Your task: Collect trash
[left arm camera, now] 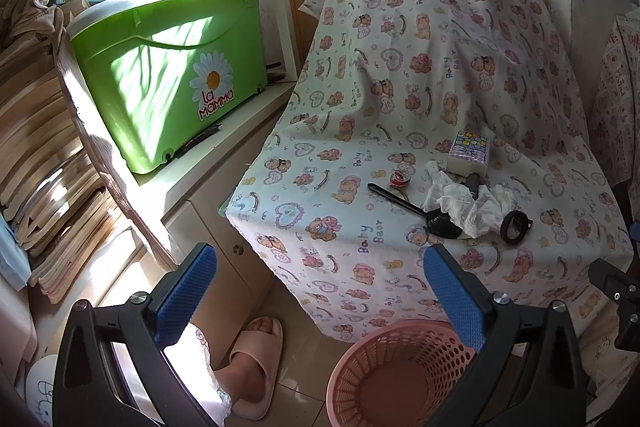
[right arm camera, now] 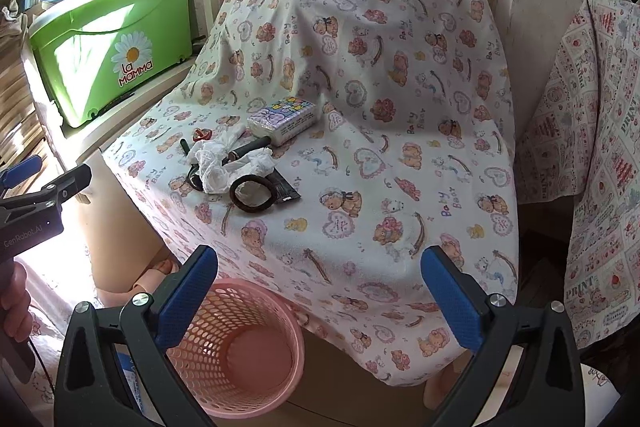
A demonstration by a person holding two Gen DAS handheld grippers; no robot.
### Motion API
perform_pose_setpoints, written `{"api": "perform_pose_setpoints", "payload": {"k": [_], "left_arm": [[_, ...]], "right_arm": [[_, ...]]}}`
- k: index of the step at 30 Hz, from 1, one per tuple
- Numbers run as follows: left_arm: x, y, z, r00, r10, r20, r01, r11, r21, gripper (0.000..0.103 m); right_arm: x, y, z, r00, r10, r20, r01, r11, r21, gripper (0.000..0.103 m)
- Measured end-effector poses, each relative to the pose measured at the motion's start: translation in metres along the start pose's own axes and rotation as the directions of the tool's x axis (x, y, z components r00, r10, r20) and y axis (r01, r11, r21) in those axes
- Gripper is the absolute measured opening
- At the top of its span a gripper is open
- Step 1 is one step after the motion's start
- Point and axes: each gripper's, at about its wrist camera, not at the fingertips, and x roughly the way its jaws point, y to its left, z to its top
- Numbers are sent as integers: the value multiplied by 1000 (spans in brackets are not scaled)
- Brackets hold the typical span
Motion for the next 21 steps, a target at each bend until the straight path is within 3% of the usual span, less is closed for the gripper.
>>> {"api": "perform_pose_setpoints", "payload": {"k": [16,21], "left_arm": [[-3,-4,0,1000,-4,15,4,1000,31,102],[-1,-7,-2,1000,7,14,-8,998,58,102]], "right_arm": [[-1,12,-2,998,59,-4,-59,998,-37,102],[5,7,-2,994,101,-36,-100,995,12,102]]}}
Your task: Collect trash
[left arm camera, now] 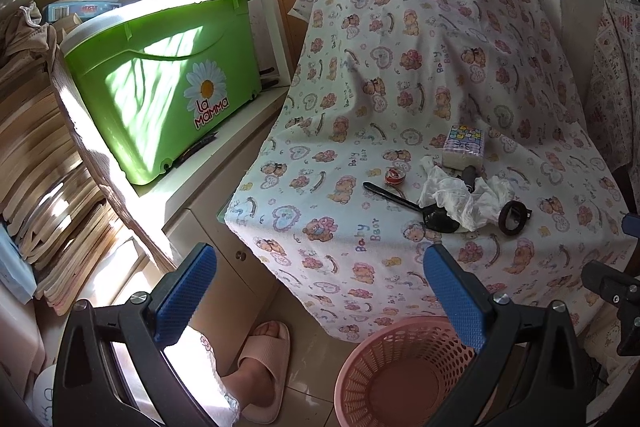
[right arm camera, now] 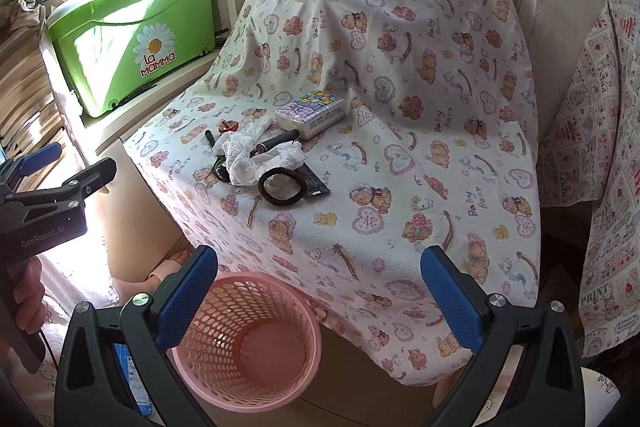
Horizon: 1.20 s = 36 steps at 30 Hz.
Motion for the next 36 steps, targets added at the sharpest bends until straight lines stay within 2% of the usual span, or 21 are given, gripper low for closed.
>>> {"api": "perform_pose_setpoints", "payload": {"k": [5,8,15,23,36], "left_arm": [[-1,-2,-1,1000,1,4,-1,1000,11,102],[-5,-4,-1,998,50,37,-51,999,20,102],[-12,4,1,993,84,78,-84,996,-10,102],[-8,11,2,997,55,53,-53,998,-41,102],[-8,1,1,999,22,41,-22,1000,3,102]], "right_arm": [[2,-3,0,999,-33,4,33,999,9,102],[2,-3,0,1000,-27,0,27,1000,11,102],[1,1,-2,1000,-30,7,30,1000,-8,102],[2,4,-3,1000,-30,1,30,999,-17,102],[5,8,-3,999,-37,6,37,999,-26,102]]}}
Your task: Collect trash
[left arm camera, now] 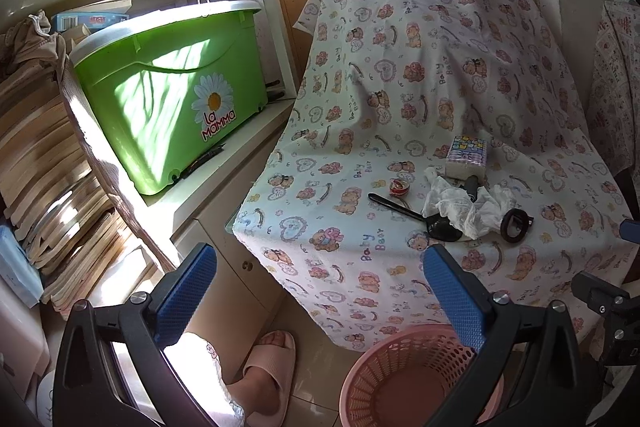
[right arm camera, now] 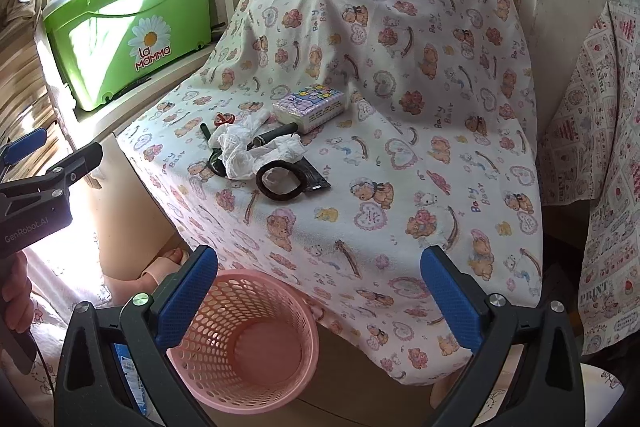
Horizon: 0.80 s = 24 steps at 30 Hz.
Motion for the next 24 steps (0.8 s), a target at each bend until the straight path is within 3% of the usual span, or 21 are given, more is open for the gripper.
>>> {"api": "perform_pose_setpoints", "payload": {"k": [24], "left_arm": [[1,-3,-1,1000,7,0,-7,1000,17,102]], "right_arm": [[1,-7,0,1000,-10,-10,11,1000,25,102]]}}
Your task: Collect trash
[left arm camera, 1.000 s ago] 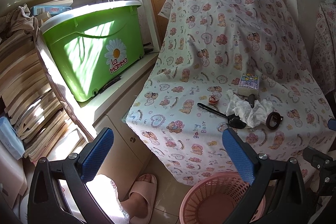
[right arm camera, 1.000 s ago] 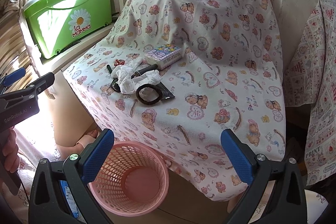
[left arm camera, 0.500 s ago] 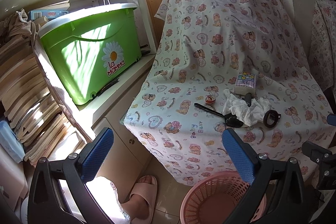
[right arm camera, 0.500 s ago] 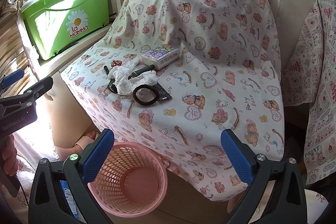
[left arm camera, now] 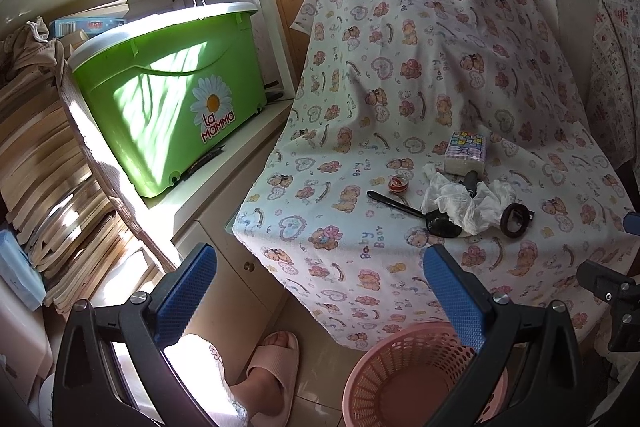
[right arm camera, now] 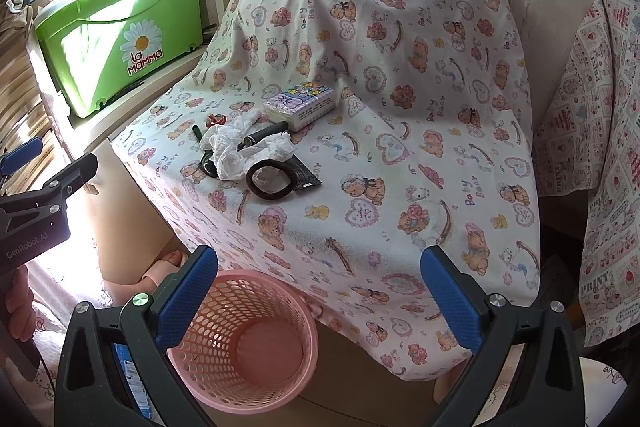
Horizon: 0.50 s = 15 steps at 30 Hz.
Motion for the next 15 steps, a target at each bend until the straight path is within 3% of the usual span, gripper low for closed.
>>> {"api": "perform_pose_setpoints", "payload": {"k": [6,9,15], "left_arm": [[7,2,-1,998,-49,-43,48,999,-22,101],[11,2,-2,992,-103,-71,100,994,-42,94],[18,3,-4,989,-103,-104,96,993,-65,94]], "right_arm": [[2,0,0,1000,1,-7,-1,1000,0,102],[3,0,0,1000,2,-8,-2,1000,3,102],[6,0,-2,1000,8,-16,-8,1000,3,102]]}}
